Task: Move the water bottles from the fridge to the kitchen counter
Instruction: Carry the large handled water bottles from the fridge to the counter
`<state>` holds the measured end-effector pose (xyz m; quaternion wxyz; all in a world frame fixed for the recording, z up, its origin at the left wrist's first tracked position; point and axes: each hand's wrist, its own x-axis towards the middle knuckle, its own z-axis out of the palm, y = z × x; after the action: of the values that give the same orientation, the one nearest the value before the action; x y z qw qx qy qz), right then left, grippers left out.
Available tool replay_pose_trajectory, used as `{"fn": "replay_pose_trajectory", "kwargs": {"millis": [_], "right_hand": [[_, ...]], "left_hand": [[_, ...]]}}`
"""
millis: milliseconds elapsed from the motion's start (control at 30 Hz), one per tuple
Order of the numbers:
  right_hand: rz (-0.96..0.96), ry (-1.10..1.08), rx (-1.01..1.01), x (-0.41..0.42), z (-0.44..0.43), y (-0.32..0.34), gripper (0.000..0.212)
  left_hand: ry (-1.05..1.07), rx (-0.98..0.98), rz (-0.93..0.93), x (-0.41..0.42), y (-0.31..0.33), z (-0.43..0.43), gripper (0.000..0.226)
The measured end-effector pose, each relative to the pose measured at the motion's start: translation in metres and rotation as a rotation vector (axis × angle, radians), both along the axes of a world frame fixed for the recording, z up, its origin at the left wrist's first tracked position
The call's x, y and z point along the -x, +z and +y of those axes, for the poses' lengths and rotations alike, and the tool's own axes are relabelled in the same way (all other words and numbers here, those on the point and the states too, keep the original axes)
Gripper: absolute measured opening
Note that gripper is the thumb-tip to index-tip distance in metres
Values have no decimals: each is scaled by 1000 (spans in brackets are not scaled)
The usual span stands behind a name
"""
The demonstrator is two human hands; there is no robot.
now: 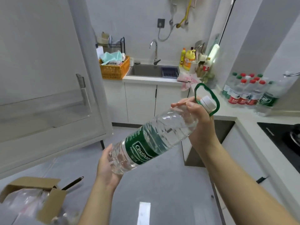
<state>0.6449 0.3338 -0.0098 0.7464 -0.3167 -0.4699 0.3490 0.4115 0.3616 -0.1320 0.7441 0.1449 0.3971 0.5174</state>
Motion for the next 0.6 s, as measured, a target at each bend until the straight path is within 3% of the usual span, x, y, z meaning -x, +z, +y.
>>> {"fn": "replay_pose_trajectory", "kwargs": {"millis": [133,333,600], "right_hand": [[26,-104,56,-39,34,-2,23],[52,-256,69,-89,66,0,6],[99,-311,103,-153,92,-7,7]], "left_hand": [[-94,-54,2,-41,-1,54,33],[-231,-92,11,-98,0,119,40],[-333,-91,-29,-165,-3,159,45]]}}
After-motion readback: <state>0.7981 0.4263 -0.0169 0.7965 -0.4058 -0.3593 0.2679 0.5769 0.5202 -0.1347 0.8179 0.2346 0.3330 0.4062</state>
